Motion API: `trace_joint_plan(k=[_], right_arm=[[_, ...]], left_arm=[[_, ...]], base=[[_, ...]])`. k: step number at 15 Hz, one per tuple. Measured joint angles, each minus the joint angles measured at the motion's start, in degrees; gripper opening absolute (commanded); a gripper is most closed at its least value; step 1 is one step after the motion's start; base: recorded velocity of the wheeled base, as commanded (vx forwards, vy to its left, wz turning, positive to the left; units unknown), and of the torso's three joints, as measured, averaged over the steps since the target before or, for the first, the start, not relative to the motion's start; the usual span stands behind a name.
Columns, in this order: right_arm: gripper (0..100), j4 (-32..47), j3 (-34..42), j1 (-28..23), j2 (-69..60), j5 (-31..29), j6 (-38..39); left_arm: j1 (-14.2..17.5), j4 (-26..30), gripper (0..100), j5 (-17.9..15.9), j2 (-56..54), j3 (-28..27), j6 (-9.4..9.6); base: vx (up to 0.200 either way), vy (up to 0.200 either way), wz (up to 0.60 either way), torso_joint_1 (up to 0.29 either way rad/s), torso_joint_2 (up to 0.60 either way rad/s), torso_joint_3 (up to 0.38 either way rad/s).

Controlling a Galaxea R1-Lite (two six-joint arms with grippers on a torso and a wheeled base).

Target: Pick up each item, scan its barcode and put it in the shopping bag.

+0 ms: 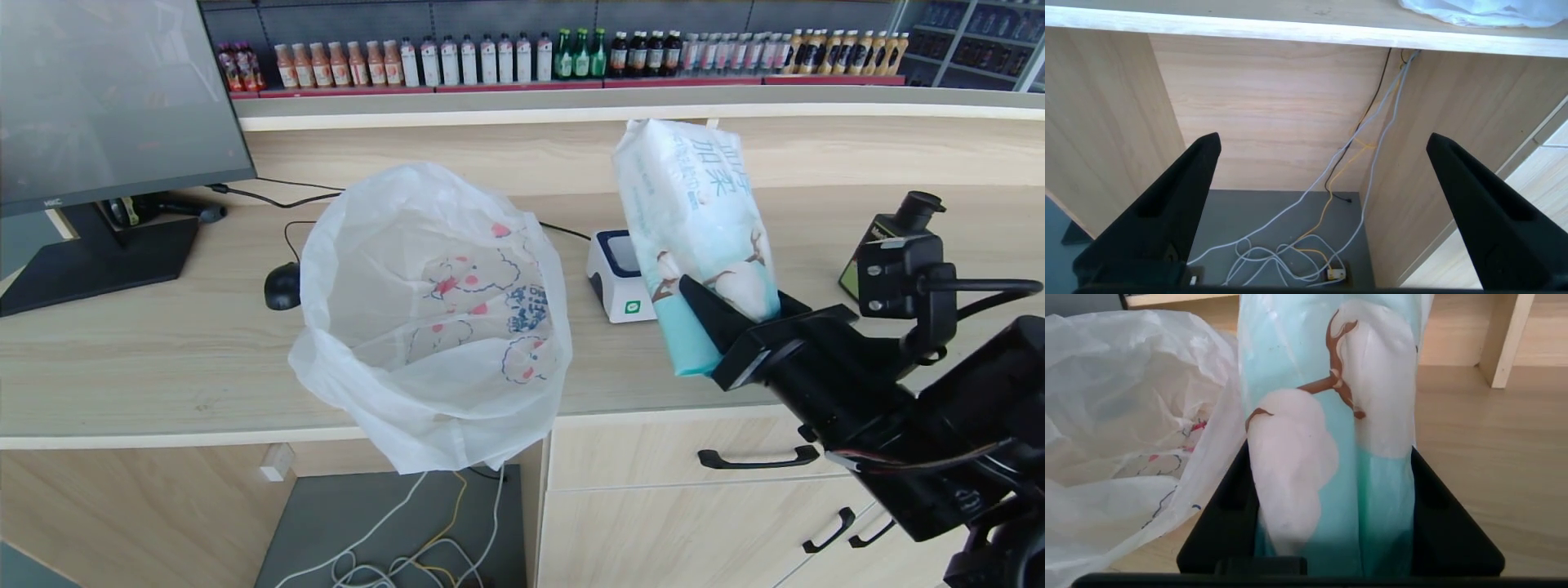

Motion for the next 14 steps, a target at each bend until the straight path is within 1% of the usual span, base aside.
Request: trace_joint_plan(k=[3,9,14], right_arm=[[0,-0.05,0.48,1.13,-2.18,0.04,-0.05],[0,-0.1,1.41,1.82,-5.34,0.2,-0.05],[0,-0.11,-0.18,1.85,-5.53,0.33,-0.05]], left_arm=[[-0.02,0.0,100,0.0,0.0,0.0,0.0],[0.0,0.0,100,0.0,0.0,0.0,-0.06],[0.1,0.0,100,-0.02,0.0,0.0,-0.2]], base=[[0.0,0.0,0.0,0.0,0.0,0.0],[0.0,0.0,0.0,0.0,0.0,0.0],[0.0,0.2,0.0,0.004,0.0,0.003]])
